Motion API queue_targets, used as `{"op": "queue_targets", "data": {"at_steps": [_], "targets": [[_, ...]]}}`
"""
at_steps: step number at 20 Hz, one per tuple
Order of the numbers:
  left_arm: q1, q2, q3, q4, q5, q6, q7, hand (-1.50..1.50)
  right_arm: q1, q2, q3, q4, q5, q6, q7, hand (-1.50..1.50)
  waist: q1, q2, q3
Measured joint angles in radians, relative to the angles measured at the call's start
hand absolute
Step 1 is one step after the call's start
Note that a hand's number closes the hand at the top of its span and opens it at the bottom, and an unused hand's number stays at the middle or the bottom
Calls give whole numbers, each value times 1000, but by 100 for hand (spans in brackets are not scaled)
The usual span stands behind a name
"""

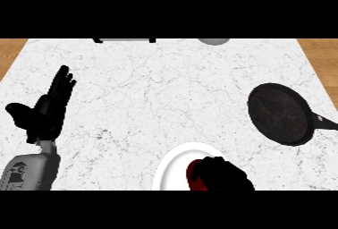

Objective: Pick the can from the plate and place it in the pan

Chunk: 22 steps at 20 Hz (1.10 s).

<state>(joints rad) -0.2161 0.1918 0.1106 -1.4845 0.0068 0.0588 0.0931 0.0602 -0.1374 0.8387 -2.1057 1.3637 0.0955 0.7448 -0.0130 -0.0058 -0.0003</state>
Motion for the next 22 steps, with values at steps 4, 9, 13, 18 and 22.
{"op": "queue_targets", "data": {"at_steps": [4,9,13,18,22], "targets": [[-3,8,7,2,5,-12,-7,0,13,1,-88,-104,-76,-39,-16,150,6,4,1],[-21,0,4,8,6,-9,-3,0,0,-7,-335,-141,-304,-104,-101,150,12,9,2],[-42,4,9,27,2,-7,1,0,-63,-61,-578,-47,-488,-125,-206,150,15,10,2],[-40,-5,-1,21,-4,-7,-7,0,-154,-150,-810,209,-620,-171,-395,150,20,11,2],[-33,-12,-7,27,-6,-12,-21,0,-254,-224,-922,458,-620,-231,-526,150,31,13,2]]}}
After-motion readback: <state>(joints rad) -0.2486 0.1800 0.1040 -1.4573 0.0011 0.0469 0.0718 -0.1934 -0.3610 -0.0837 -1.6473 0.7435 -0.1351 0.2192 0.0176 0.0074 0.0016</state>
